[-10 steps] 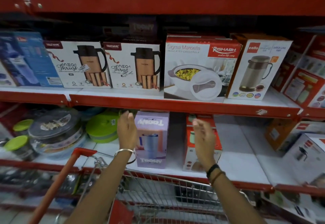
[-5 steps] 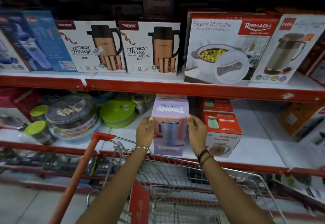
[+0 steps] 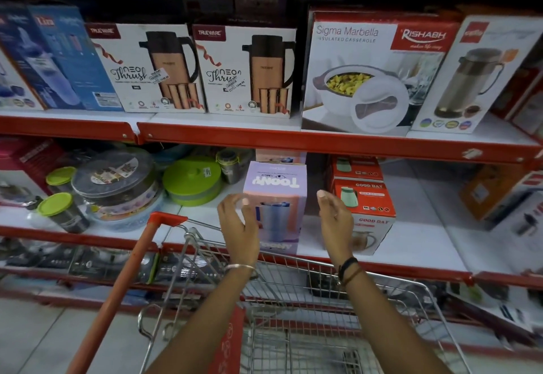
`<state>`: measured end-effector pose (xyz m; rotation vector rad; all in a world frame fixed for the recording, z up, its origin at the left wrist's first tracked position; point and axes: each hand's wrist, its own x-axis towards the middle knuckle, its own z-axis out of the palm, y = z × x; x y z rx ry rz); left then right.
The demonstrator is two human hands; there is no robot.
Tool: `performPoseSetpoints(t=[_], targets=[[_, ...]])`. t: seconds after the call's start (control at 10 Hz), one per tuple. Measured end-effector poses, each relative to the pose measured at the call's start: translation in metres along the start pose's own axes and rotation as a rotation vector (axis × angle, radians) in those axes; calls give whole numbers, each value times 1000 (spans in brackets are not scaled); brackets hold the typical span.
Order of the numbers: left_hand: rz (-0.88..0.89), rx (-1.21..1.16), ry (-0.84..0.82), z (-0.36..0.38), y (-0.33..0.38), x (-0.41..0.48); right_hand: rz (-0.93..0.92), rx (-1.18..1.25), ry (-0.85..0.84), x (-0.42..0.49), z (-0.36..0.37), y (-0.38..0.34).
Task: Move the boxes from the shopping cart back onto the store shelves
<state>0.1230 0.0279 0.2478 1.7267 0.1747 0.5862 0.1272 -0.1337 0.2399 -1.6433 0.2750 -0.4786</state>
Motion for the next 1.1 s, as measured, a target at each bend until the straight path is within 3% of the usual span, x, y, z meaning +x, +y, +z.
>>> performPoseSetpoints(t=[0.1,0.2,0.3,0.4,0.6,0.8,1.1], targets=[[186,-20,-75,20,13,-30,-22,-19,110,2,-33,8],[175,-54,-348,55,25,-61,-10,-18,213,11,-71,18],[-39,-52,-562,95,29,-75,-20,-64,292,26,-104,25],[-217,-53,-618,125,26,-71,54,-109,259,44,-127,33],[-292,-45,-589,144,32,-69,109,-195,50,55,-147,45],[-306,-38,-583,143,31,-77,83,-182,16,44,-158,42],[-183,119,-600,136,21,-88,75,-224,-34,31,-167,43]])
